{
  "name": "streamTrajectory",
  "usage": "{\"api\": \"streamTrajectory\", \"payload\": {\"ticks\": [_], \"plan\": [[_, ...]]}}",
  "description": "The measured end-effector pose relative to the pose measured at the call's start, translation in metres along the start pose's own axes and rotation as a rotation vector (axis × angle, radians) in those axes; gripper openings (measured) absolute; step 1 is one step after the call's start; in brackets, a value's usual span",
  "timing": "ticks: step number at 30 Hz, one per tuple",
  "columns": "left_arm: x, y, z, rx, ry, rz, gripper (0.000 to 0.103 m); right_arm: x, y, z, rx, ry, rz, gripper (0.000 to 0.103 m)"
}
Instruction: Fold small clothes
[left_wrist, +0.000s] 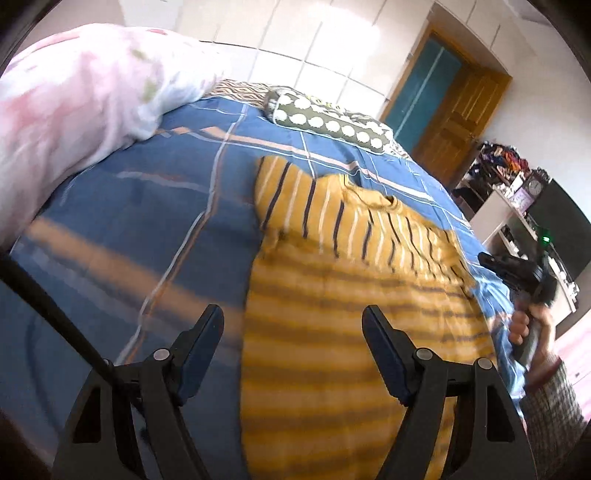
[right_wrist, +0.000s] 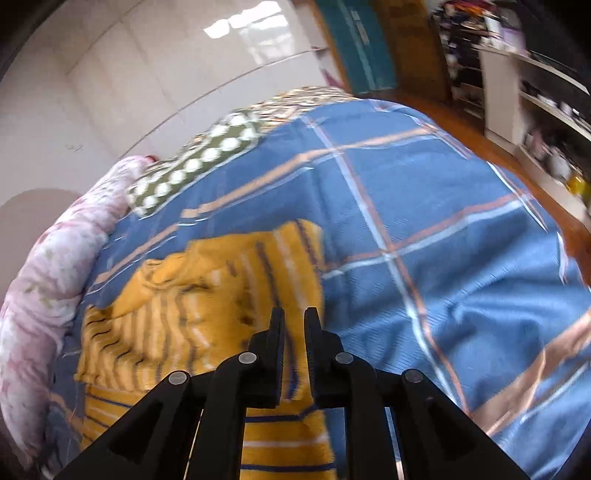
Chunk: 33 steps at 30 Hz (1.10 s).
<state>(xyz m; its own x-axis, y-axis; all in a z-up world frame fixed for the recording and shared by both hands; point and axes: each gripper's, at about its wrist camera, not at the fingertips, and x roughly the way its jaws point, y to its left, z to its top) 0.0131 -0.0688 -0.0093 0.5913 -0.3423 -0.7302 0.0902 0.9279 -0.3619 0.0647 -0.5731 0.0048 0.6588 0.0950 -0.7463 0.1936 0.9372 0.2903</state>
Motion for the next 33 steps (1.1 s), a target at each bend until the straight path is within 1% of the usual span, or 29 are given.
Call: {"api": "streamTrajectory", "payload": {"ticks": [1, 2, 3, 5, 6, 7, 8, 9, 10, 11, 12, 13, 14, 15, 16, 17, 18, 19, 20, 22, 23, 24, 25, 27, 28, 29, 31, 33], "plan": [[0.016, -0.003, 0.016, 0.018, 0.004, -0.010, 0.076, 0.005, 0.005, 0.002, -0.019, 0.011, 0.010, 0.023], [0.028, -0.006, 0.026, 0.035, 0.010, -0.012, 0.076, 0.013, 0.012, 0.005, -0.044, 0.030, 0.017, 0.036], [0.043, -0.009, 0.040, 0.053, 0.020, -0.002, 0.076, 0.020, 0.018, 0.007, -0.055, 0.041, 0.013, 0.040], [0.070, -0.011, 0.061, 0.061, 0.030, 0.027, 0.076, 0.040, 0.026, 0.013, -0.070, 0.063, -0.012, 0.040], [0.087, -0.011, 0.072, 0.066, 0.038, 0.052, 0.076, 0.051, 0.030, 0.016, -0.076, 0.080, -0.021, 0.040], [0.104, -0.010, 0.081, 0.073, 0.053, 0.093, 0.075, 0.061, 0.033, 0.016, -0.079, 0.099, -0.023, 0.040], [0.116, -0.007, 0.086, 0.072, 0.065, 0.131, 0.069, 0.074, 0.038, 0.017, -0.092, 0.140, -0.017, 0.038], [0.130, -0.002, 0.090, 0.070, 0.073, 0.171, 0.064, 0.081, 0.041, 0.017, -0.109, 0.170, -0.006, 0.030], [0.145, 0.005, 0.092, 0.054, 0.105, 0.199, 0.057, 0.086, 0.046, 0.017, -0.137, 0.198, 0.007, 0.005], [0.159, 0.012, 0.092, 0.033, 0.149, 0.215, 0.055, 0.084, 0.047, 0.017, -0.151, 0.191, 0.010, 0.005], [0.168, 0.018, 0.090, 0.001, 0.172, 0.207, 0.056, 0.079, 0.047, 0.019, -0.159, 0.164, 0.013, 0.004], [0.168, 0.023, 0.088, -0.027, 0.149, 0.190, 0.059, 0.072, 0.042, 0.021, -0.151, 0.135, 0.008, 0.004], [0.167, 0.024, 0.086, -0.033, 0.136, 0.185, 0.061, 0.067, 0.033, 0.024, -0.121, 0.110, -0.009, 0.004], [0.167, 0.023, 0.084, -0.024, 0.130, 0.183, 0.063, 0.065, 0.024, 0.026, -0.091, 0.091, -0.041, 0.004], [0.167, 0.019, 0.082, -0.003, 0.120, 0.202, 0.063, 0.065, 0.017, 0.026, -0.076, 0.078, -0.077, 0.004], [0.167, 0.017, 0.081, 0.012, 0.109, 0.220, 0.065, 0.067, 0.012, 0.025, -0.076, 0.068, -0.163, 0.002], [0.167, 0.016, 0.080, 0.022, 0.102, 0.231, 0.066, 0.070, 0.007, 0.024, -0.085, 0.065, -0.245, 0.002], [0.166, 0.015, 0.080, 0.029, 0.098, 0.246, 0.070, 0.073, 0.000, 0.023, -0.071, 0.078, -0.272, 0.002], [0.165, 0.014, 0.081, 0.033, 0.097, 0.255, 0.071, 0.073, -0.012, 0.022, -0.010, 0.099, -0.231, 0.002], [0.158, 0.015, 0.079, 0.030, 0.111, 0.245, 0.071, 0.060, -0.025, 0.022, 0.073, 0.093, -0.166, 0.002], [0.151, 0.015, 0.078, 0.027, 0.121, 0.236, 0.071, 0.047, -0.028, 0.020, 0.089, 0.081, -0.132, 0.002], [0.144, 0.014, 0.075, 0.026, 0.125, 0.225, 0.071, 0.038, -0.026, 0.019, 0.080, 0.078, -0.119, 0.003], [0.132, 0.013, 0.072, 0.028, 0.125, 0.198, 0.071, 0.026, -0.025, 0.016, 0.062, 0.078, -0.104, 0.006], [0.114, 0.012, 0.062, 0.029, 0.119, 0.156, 0.071, 0.001, -0.021, 0.007, 0.032, 0.088, -0.058, 0.016], [0.105, 0.014, 0.056, 0.026, 0.121, 0.134, 0.071, -0.011, -0.021, 0.000, 0.026, 0.095, -0.031, 0.027], [0.096, 0.015, 0.050, 0.017, 0.126, 0.110, 0.074, -0.026, -0.021, -0.010, 0.024, 0.107, 0.004, 0.037], [0.084, 0.025, 0.035, -0.022, 0.147, 0.064, 0.076, -0.042, -0.021, -0.028, 0.030, 0.140, 0.056, 0.043], [0.078, 0.033, 0.021, -0.061, 0.173, 0.017, 0.076, -0.050, -0.025, -0.052, 0.057, 0.197, 0.120, 0.044]]}}
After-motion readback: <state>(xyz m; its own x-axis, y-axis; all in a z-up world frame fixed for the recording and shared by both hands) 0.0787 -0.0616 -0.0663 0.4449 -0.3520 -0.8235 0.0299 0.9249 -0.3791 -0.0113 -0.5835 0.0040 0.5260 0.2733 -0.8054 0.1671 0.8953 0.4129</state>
